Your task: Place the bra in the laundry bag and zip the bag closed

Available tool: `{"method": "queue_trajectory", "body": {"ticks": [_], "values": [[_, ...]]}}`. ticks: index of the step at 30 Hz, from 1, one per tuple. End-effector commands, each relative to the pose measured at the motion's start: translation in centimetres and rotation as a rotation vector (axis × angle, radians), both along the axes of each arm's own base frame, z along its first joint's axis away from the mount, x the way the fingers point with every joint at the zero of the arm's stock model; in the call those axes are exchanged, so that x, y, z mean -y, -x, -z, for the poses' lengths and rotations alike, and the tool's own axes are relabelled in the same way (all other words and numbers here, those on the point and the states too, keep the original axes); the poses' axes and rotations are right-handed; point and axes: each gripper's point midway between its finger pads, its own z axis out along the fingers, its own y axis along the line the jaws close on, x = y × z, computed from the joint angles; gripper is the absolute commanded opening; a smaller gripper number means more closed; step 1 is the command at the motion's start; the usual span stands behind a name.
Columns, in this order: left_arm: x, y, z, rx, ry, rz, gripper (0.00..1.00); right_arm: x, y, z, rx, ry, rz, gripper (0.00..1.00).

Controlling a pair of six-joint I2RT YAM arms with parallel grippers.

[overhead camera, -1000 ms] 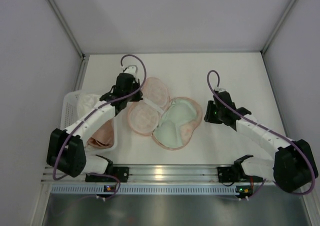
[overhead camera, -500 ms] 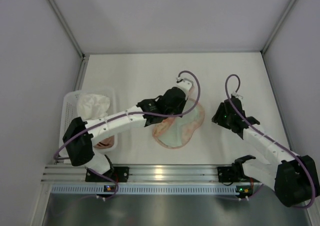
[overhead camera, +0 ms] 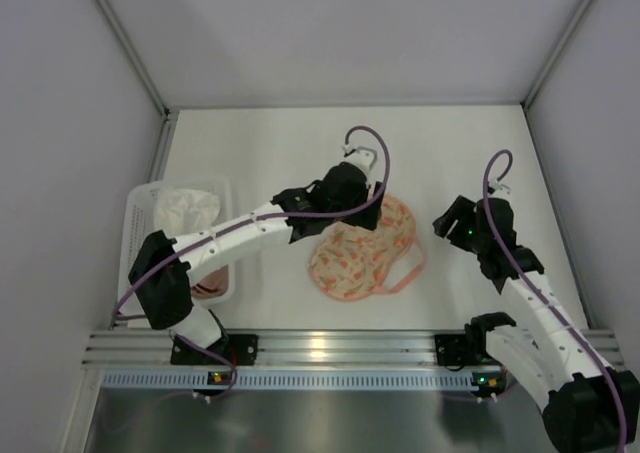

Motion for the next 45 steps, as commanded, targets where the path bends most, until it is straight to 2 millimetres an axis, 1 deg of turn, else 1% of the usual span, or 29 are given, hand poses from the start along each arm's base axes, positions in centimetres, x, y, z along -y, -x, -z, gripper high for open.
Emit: {"method": "queue_trajectory", "body": {"ticks": [1, 2, 4, 5, 10, 11, 13, 16, 17, 19, 20, 22, 23, 24, 28, 29, 30, 31, 32, 33, 34, 35, 36, 40, 41, 42, 43, 44, 45], "values": [[-3.4, -3.4, 0.5, -0.115, 0.096, -0.125, 0.78, -3.4, -1.0, 0.3, 0.019, -0.083, -0.182, 0.64], [-4.2, -3.9, 2.2, -0.153, 0.081, -0.147, 0.77, -3.9, -1.0, 1.4, -0.021, -0.103, -0.193, 0.61], [-5.4, -5.1, 3.4, -0.146, 0.041, -0.182, 0.76, -4.4, -1.5, 2.1, -0.027, -0.099, -0.204, 0.57], [-5.2, -5.2, 3.9, -0.153, 0.029, -0.174, 0.76, -5.1, -1.4, 2.9, -0.056, -0.089, -0.222, 0.57], [-3.7, -5.7, 4.2, -0.145, 0.072, -0.136, 0.73, -7.6, -3.1, 2.9, -0.040, -0.078, -0.286, 0.57], [-3.5, -5.5, 4.7, -0.157, 0.070, -0.127, 0.71, -8.2, -3.2, 3.7, -0.072, -0.067, -0.300, 0.56], [-3.5, -5.5, 5.3, -0.166, 0.064, -0.129, 0.71, -8.8, -4.2, 3.6, -0.070, -0.059, -0.300, 0.54], [-3.9, -5.1, 7.2, -0.184, 0.029, -0.125, 0.70, -9.7, -5.1, 4.9, -0.108, -0.052, -0.305, 0.47], [-4.2, -4.9, 8.0, -0.190, 0.015, -0.122, 0.70, -9.8, -5.2, 6.3, -0.147, -0.035, -0.308, 0.41], [-4.5, -4.7, 8.7, -0.184, -0.004, -0.115, 0.70, -10.0, -6.5, 6.3, -0.145, -0.015, -0.307, 0.32], [-4.8, -4.5, 9.2, -0.186, -0.014, -0.115, 0.70, -10.0, -6.9, 7.4, -0.171, 0.010, -0.317, 0.24], [-5.3, -4.3, 9.7, -0.180, -0.036, -0.105, 0.72, -10.6, -9.0, 6.5, -0.142, 0.030, -0.331, 0.20], [-5.6, -3.9, 10.2, -0.189, -0.049, -0.098, 0.72, -10.8, -9.7, 7.4, -0.164, 0.050, -0.353, 0.17], [-5.7, -3.7, 10.5, -0.189, -0.058, -0.087, 0.72, -12.0, -11.5, 5.8, -0.122, 0.033, -0.380, 0.16], [-6.5, -3.0, 12.3, -0.207, -0.092, -0.085, 0.72, -15.0, -16.1, 4.5, -0.071, 0.010, -0.459, 0.12], [-6.7, -2.6, 13.1, -0.221, -0.101, -0.077, 0.71, -15.8, -16.9, 5.7, -0.088, 0.019, -0.494, 0.11], [-6.5, -2.4, 13.2, -0.223, -0.094, -0.069, 0.71, -17.4, -19.0, 3.5, -0.026, 0.001, -0.531, 0.11], [-6.4, -1.9, 13.3, -0.237, -0.086, -0.053, 0.70, -18.4, -19.6, 4.8, -0.048, 0.011, -0.569, 0.12], [-6.2, -1.7, 13.2, -0.239, -0.075, -0.041, 0.70, -19.5, -20.5, 4.4, -0.031, 0.004, -0.599, 0.12], [-5.8, -1.3, 13.0, -0.239, -0.064, -0.021, 0.69, -21.3, -22.2, 1.9, 0.032, -0.018, -0.640, 0.13], [-5.6, -1.1, 12.8, -0.231, -0.053, -0.012, 0.69, -22.1, -22.9, 1.5, 0.048, -0.021, -0.661, 0.13], [-5.0, -0.7, 12.0, -0.229, -0.024, 0.017, 0.69, -23.1, -23.0, 2.3, 0.031, -0.023, -0.686, 0.13], [-4.9, -0.6, 11.7, -0.222, -0.019, 0.021, 0.70, -24.1, -24.0, 0.5, 0.071, -0.033, -0.699, 0.14], [-4.8, -0.8, 9.6, -0.174, 0.008, 0.025, 0.70, -23.4, -24.1, -1.7, 0.077, -0.014, -0.697, 0.25], [-5.1, -1.2, 8.4, -0.144, 0.015, 0.006, 0.70, -22.6, -23.8, -4.1, 0.114, -0.003, -0.685, 0.34], [-5.6, -1.8, 7.9, -0.117, 0.003, -0.022, 0.71, -21.3, -23.0, -3.9, 0.084, 0.023, -0.654, 0.39], [-5.4, -2.5, 6.1, -0.080, 0.022, -0.040, 0.72, -20.5, -22.2, -6.7, 0.123, 0.027, -0.634, 0.46], [-5.9, -2.8, 5.8, -0.071, 0.003, -0.060, 0.72, -19.2, -21.6, -7.4, 0.124, 0.034, -0.604, 0.50], [-6.2, -3.5, 5.0, -0.042, -0.009, -0.076, 0.73, -17.5, -20.1, -5.7, 0.063, 0.059, -0.557, 0.53]]}}
